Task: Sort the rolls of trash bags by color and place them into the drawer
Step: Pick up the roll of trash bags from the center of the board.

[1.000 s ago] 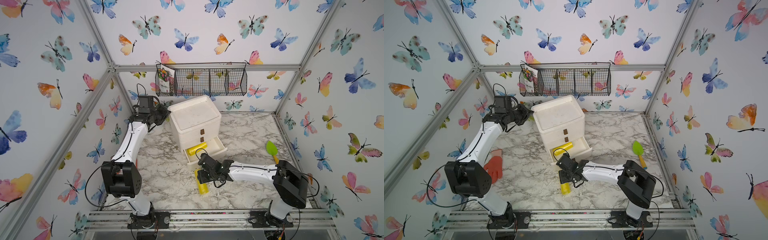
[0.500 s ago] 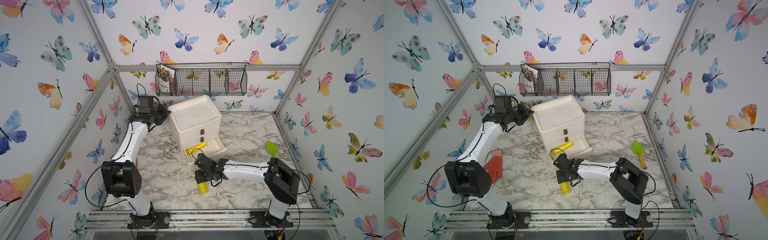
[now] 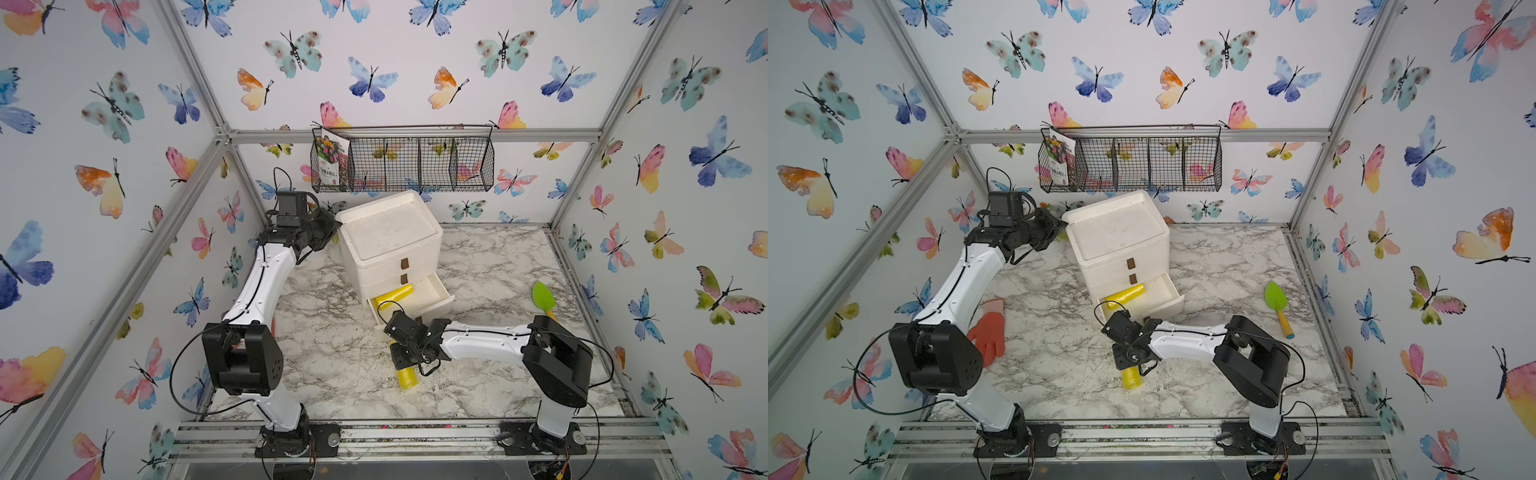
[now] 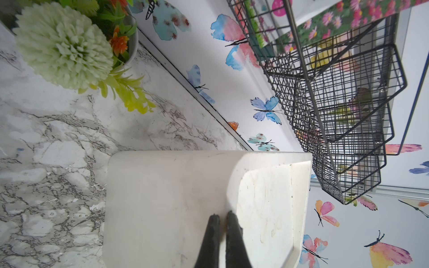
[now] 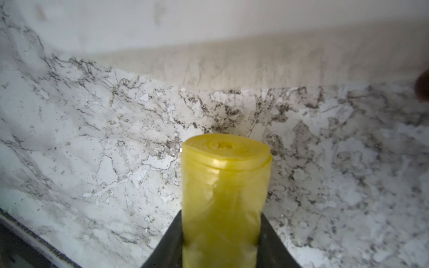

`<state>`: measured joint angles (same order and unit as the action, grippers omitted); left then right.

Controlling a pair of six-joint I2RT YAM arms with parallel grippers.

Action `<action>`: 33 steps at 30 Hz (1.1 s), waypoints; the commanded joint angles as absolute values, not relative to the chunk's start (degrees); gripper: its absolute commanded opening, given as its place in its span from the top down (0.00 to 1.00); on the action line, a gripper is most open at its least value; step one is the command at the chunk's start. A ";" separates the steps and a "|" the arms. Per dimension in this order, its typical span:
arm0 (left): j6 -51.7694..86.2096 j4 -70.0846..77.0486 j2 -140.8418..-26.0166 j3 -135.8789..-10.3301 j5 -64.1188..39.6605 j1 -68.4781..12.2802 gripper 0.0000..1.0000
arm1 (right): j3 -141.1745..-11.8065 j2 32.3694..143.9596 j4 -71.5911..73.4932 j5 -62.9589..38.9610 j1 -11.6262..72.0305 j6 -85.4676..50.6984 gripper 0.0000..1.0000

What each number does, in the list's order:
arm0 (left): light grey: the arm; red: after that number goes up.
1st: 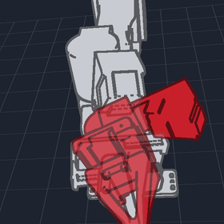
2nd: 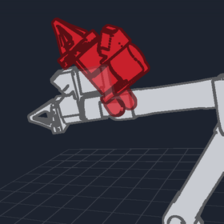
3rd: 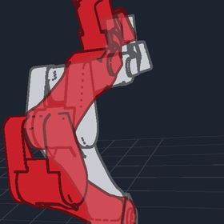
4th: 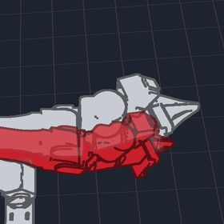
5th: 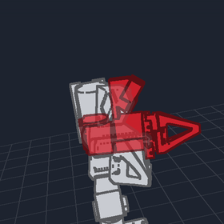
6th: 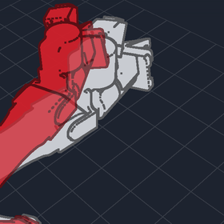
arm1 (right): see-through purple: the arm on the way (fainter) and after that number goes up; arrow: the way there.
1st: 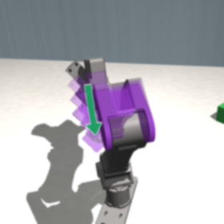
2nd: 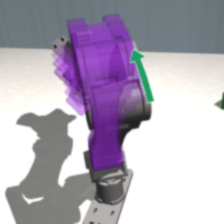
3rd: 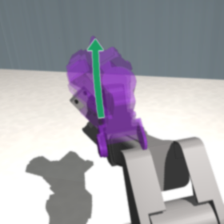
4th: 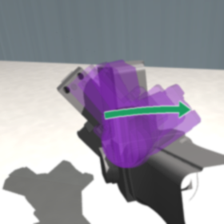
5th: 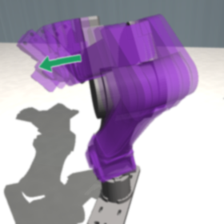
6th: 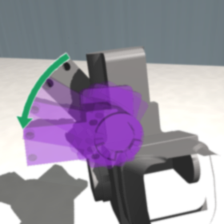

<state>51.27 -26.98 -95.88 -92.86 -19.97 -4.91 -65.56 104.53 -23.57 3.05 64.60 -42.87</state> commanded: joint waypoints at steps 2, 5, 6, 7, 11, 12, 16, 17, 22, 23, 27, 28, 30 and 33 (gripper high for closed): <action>50.98 -33.04 -97.38 -90.26 -23.91 -6.68 0.95 | -68.15 101.26 -29.08 6.77 65.03 -44.14 0.61; 50.98 -33.05 -97.34 -90.26 -23.91 -6.68 0.95 | -70.53 98.04 -32.08 9.47 65.02 -45.13 0.62; 51.02 -33.04 -97.38 -90.26 -23.90 -6.68 0.95 | -71.09 96.98 -32.63 10.10 65.02 -45.18 0.62; 51.11 -32.96 -97.43 -90.19 -23.99 -6.70 0.95 | -71.58 95.71 -32.79 10.37 65.04 -45.19 0.62; 51.40 -32.72 -97.47 -90.26 -24.19 -6.74 0.95 | -72.89 90.70 -32.10 12.26 64.95 -46.60 0.62; 51.33 -32.78 -97.46 -90.26 -24.26 -6.69 0.95 | -73.26 89.67 -32.13 13.16 64.89 -47.32 0.62; 51.42 -32.68 -97.19 -90.26 -24.25 -6.68 0.95 | -75.22 85.92 -31.27 15.18 62.49 -50.55 0.62; 51.43 -32.78 -97.11 -90.26 -24.25 -6.68 0.95 | -75.04 84.88 -30.47 14.82 61.23 -52.30 0.62; 51.51 -32.62 -96.62 -89.92 -24.45 -6.69 0.95 | -66.94 78.85 -17.72 11.56 55.25 -60.70 0.63; 51.59 -32.60 -96.53 -89.91 -24.48 -6.75 0.95 | -65.01 78.12 -15.08 9.57 53.42 -62.61 0.64; 51.68 -32.52 -96.56 -90.08 -24.61 -6.69 0.95 | -60.46 77.86 -7.47 4.54 48.53 -68.04 0.64; 51.68 -32.52 -96.54 -90.09 -24.64 -6.70 0.95 | -59.11 78.12 -5.01 2.83 47.25 -69.93 0.64; 51.68 -32.43 -96.53 -90.08 -24.79 -6.71 0.95 | -57.03 78.98 -0.70 -0.10 45.01 -73.01 0.65; 51.55 -32.26 -96.57 -90.08 -24.96 -6.68 0.95 | -55.63 81.26 3.21 -2.77 42.88 -76.38 0.65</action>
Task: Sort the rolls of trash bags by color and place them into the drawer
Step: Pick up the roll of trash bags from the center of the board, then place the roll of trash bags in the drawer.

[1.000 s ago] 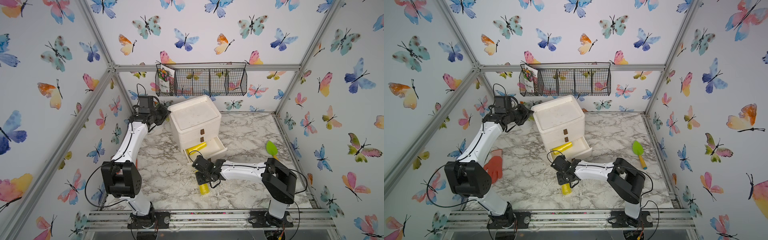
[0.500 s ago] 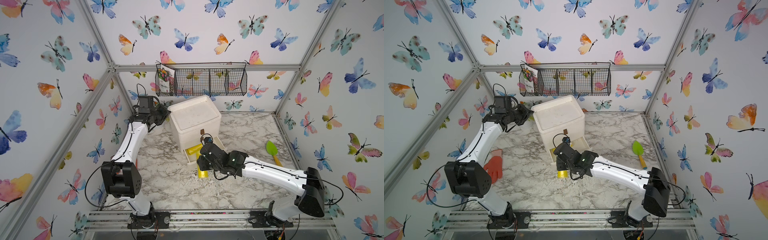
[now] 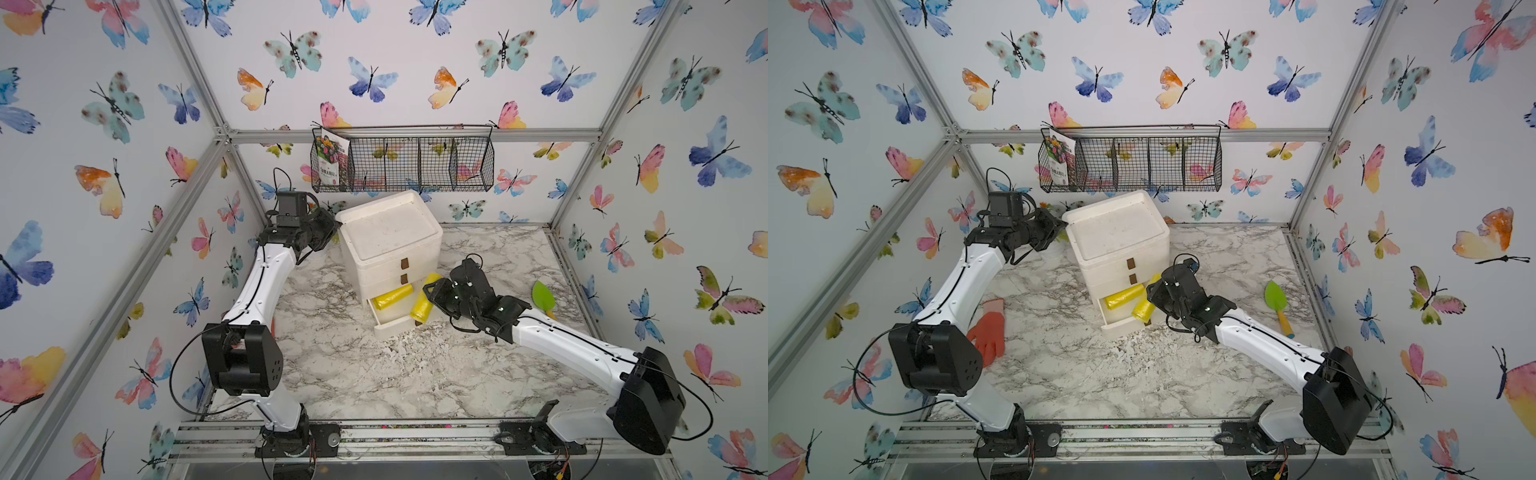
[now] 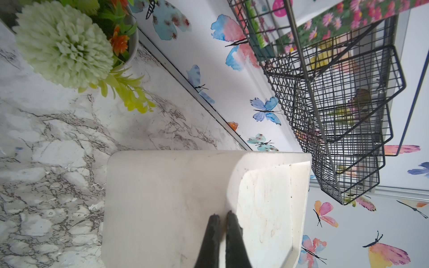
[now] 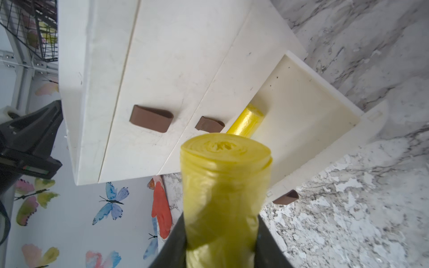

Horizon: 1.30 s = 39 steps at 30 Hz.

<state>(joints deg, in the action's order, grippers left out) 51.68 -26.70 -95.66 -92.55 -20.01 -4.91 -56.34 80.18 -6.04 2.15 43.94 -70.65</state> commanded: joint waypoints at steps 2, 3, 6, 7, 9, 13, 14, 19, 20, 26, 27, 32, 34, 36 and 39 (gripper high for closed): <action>50.82 -32.21 -96.54 -90.35 -24.85 -6.68 0.95 | -55.54 82.77 4.54 -3.30 42.24 -77.62 0.65; 50.42 -32.32 -96.60 -90.70 -24.63 -6.70 0.95 | -55.55 83.57 5.36 -3.39 42.08 -78.04 0.65; 49.03 -32.84 -96.77 -91.79 -24.38 -6.71 0.95 | -54.99 85.37 7.34 -3.77 41.50 -79.68 0.65; 48.62 -33.03 -96.86 -92.14 -24.51 -6.73 0.95 | -54.70 85.87 8.19 -4.12 41.31 -80.28 0.65; 47.61 -33.13 -97.22 -92.71 -25.05 -6.68 0.93 | -54.15 87.06 9.92 -4.96 40.89 -81.40 0.65; 45.86 -33.46 -98.25 -93.96 -26.54 -6.73 0.91 | -53.92 89.17 11.16 -5.54 40.61 -82.42 0.65; 45.48 -33.73 -98.39 -94.25 -26.54 -6.68 0.90 | -53.75 89.65 11.66 -5.73 40.61 -82.66 0.65; 44.47 -34.97 -98.54 -95.67 -25.92 -6.68 0.88 | -53.00 91.44 13.62 -6.27 40.26 -83.92 0.64; 44.20 -35.40 -98.76 -96.13 -25.93 -6.69 0.88 | -53.00 91.72 13.81 -6.26 40.17 -83.94 0.64; 43.55 -36.78 -99.40 -97.56 -25.89 -6.69 0.85 | -52.82 92.68 14.58 -6.15 39.99 -84.60 0.57; 43.58 -36.85 -99.48 -97.50 -25.76 -6.68 0.85 | -52.74 92.79 14.75 -6.26 40.00 -84.64 0.54; 44.01 -36.81 -99.91 -97.46 -25.84 -6.93 0.83 | -52.67 93.57 15.10 -7.55 39.99 -84.81 0.41; 44.21 -36.75 -99.98 -97.25 -25.76 -7.04 0.83 | -52.62 93.87 15.11 -8.56 39.90 -84.65 0.39; 44.38 -36.74 -99.95 -96.94 -25.69 -7.09 0.83 | -52.55 93.76 14.92 -9.07 39.90 -83.47 0.38; 44.37 -36.34 -99.94 -96.22 -25.75 -7.19 0.83 | -53.79 92.22 10.33 -7.73 39.91 -78.07 0.38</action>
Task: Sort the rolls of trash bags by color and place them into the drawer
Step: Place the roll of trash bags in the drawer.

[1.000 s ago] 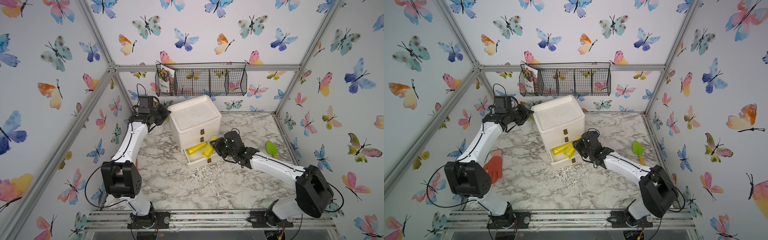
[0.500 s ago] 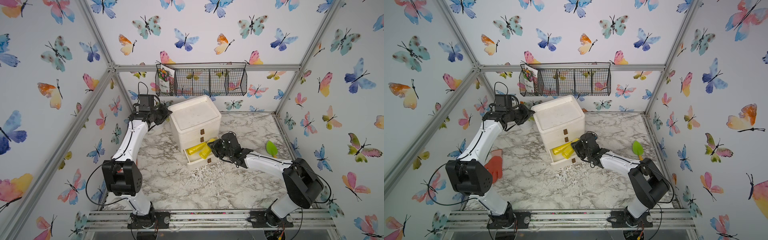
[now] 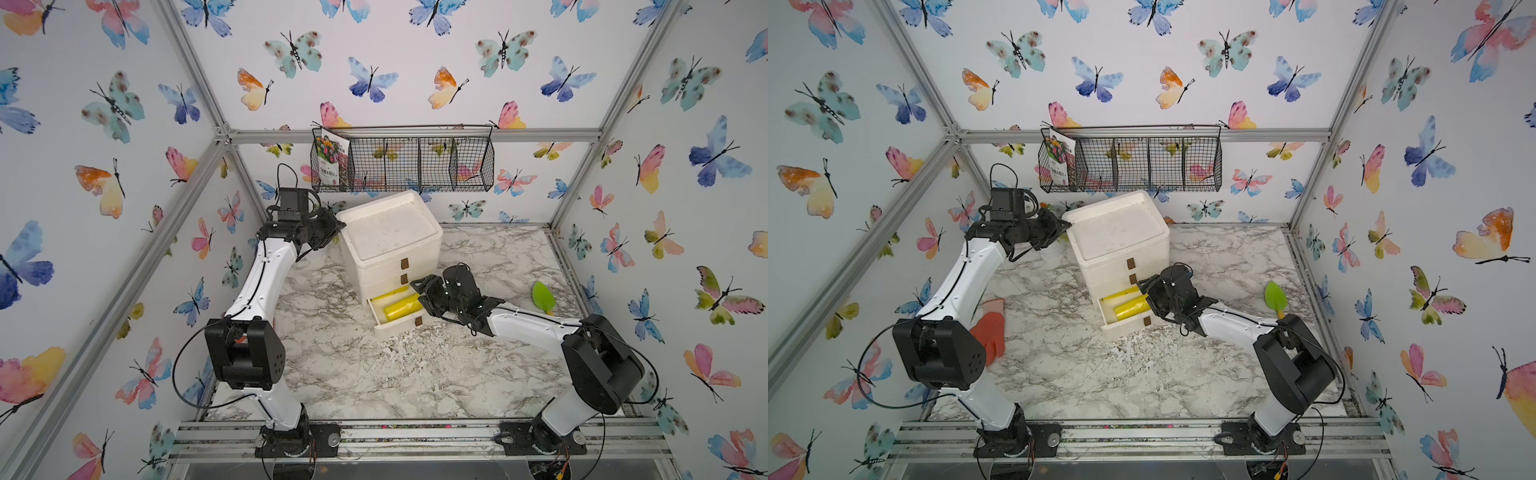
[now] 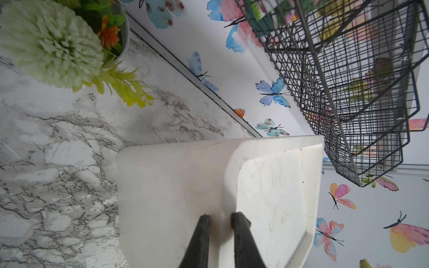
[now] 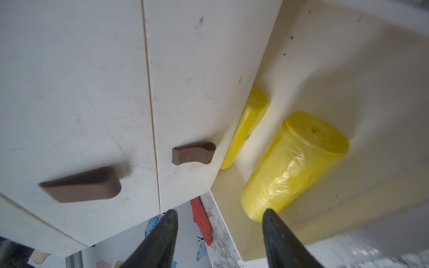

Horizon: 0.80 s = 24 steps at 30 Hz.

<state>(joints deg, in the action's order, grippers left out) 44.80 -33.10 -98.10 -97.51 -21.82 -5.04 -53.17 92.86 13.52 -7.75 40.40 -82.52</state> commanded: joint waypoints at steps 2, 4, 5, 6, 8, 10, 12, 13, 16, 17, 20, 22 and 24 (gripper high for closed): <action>44.32 -36.34 -99.93 -96.11 -25.75 -7.13 0.84 | -54.78 90.55 5.26 -5.69 39.98 -72.63 0.39; 44.25 -36.30 -100.02 -95.99 -25.68 -7.17 0.85 | -54.90 88.52 -0.31 -3.43 39.90 -67.82 0.43; 44.25 -36.18 -100.06 -95.95 -25.75 -7.14 0.85 | -54.48 87.43 -3.15 -2.09 39.91 -65.63 0.51; 44.41 -36.06 -100.21 -95.85 -25.75 -7.20 0.85 | -53.34 86.35 -5.60 -0.83 39.97 -63.95 0.62; 44.66 -35.72 -100.28 -95.78 -25.84 -7.25 0.85 | -49.96 84.20 -7.88 0.23 39.90 -61.84 0.76; 44.76 -35.49 -100.41 -95.79 -25.76 -7.40 0.85 | -45.93 82.08 -8.54 0.40 39.95 -61.39 0.85; 44.86 -35.40 -100.58 -95.99 -25.77 -7.47 0.85 | -42.12 80.36 -8.52 0.28 39.90 -61.35 0.95; 44.83 -35.38 -100.63 -96.13 -25.70 -7.58 0.85 | -40.78 79.92 -8.52 0.34 39.90 -61.41 0.98; 44.74 -35.55 -100.86 -96.40 -25.62 -7.88 0.85 | -38.23 79.60 -8.46 0.08 39.90 -60.73 0.98; 44.60 -35.75 -100.90 -96.47 -25.51 -7.84 0.86 | -38.06 80.08 -8.41 -0.15 39.90 -60.12 0.98; 44.57 -35.90 -100.79 -96.27 -25.27 -8.00 0.87 | -39.62 82.83 -9.40 -1.28 39.95 -58.12 0.98; 44.64 -36.03 -100.62 -96.19 -25.09 -8.00 0.87 | -41.10 85.10 -9.41 -2.11 39.90 -57.06 0.98; 44.63 -36.06 -100.48 -95.99 -24.98 -8.02 0.88 | -43.01 87.61 -9.47 -3.01 39.90 -56.07 0.98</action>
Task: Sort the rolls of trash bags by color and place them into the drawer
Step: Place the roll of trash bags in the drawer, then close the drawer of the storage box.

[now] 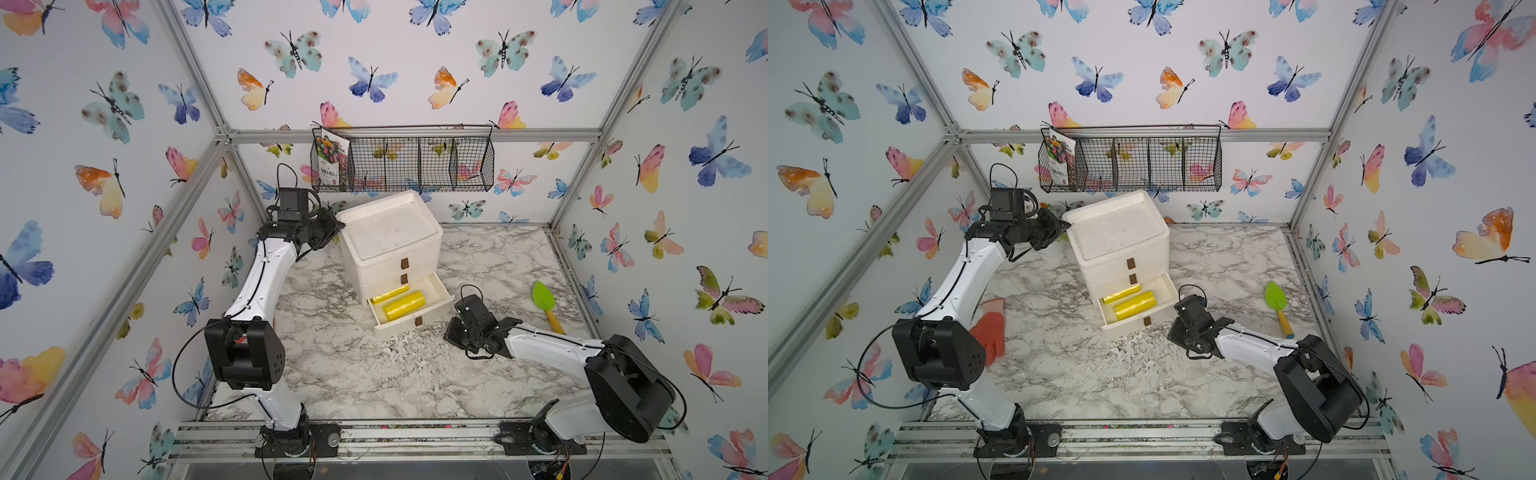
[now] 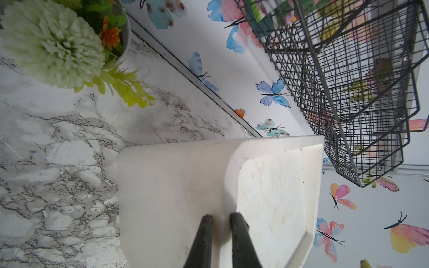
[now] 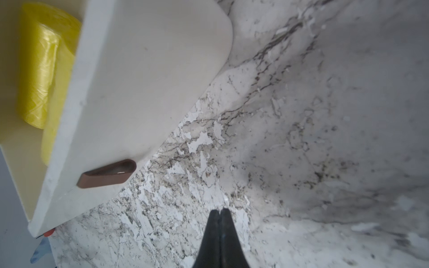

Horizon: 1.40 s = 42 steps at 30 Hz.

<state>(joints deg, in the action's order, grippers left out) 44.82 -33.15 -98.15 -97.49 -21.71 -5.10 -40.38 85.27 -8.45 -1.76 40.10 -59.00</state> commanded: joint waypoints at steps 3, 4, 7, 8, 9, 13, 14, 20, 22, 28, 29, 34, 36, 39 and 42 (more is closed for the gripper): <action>44.73 -36.16 -100.33 -95.95 -24.94 -8.17 0.88 | -45.66 90.76 -8.97 -3.51 39.95 -54.92 0.98; 44.73 -36.17 -100.34 -95.97 -24.86 -8.22 0.87 | -46.72 91.79 -8.97 -3.50 39.91 -54.46 0.98; 44.77 -36.37 -100.25 -95.89 -24.76 -8.38 0.88 | -49.96 94.76 -8.76 -3.42 39.91 -53.65 0.98; 44.76 -36.39 -100.20 -95.82 -24.70 -8.44 0.87 | -51.31 95.68 -8.72 -3.65 39.91 -53.38 0.98; 44.77 -36.36 -100.24 -95.80 -24.72 -8.59 0.88 | -52.34 96.47 -8.75 -3.78 39.90 -53.22 0.98; 44.91 -36.30 -100.02 -95.26 -24.38 -9.28 0.88 | -57.27 100.03 -8.44 -3.08 39.90 -52.11 0.98; 44.99 -36.26 -100.03 -95.27 -24.34 -9.47 0.88 | -58.97 101.42 -8.53 -2.83 39.91 -51.59 0.98; 45.24 -36.39 -99.65 -95.10 -24.04 -10.41 0.88 | -66.47 106.23 -9.80 -3.63 39.91 -50.28 0.98; 45.22 -36.39 -99.55 -94.86 -24.06 -10.47 0.88 | -67.80 107.06 -9.54 -4.11 39.87 -50.40 0.98; 45.41 -36.02 -99.31 -93.85 -24.26 -10.59 0.88 | -69.76 108.65 -6.83 -5.00 39.90 -51.57 0.98; 45.39 -35.99 -99.28 -93.78 -24.26 -10.57 0.88 | -70.00 108.97 -6.25 -4.78 39.90 -51.55 0.98; 45.41 -36.03 -98.83 -93.19 -24.34 -10.55 0.88 | -71.34 110.98 -3.63 -3.62 39.90 -51.08 0.95; 45.37 -35.97 -98.51 -92.99 -24.33 -10.55 0.88 | -71.21 111.50 -1.82 -3.48 39.91 -51.02 0.93; 45.44 -35.97 -98.00 -92.64 -24.42 -10.55 0.88 | -70.72 111.99 1.00 -2.70 39.84 -50.63 0.90; 45.43 -36.00 -97.44 -92.46 -24.52 -10.55 0.88 | -70.49 112.21 3.90 -3.21 39.60 -50.37 0.88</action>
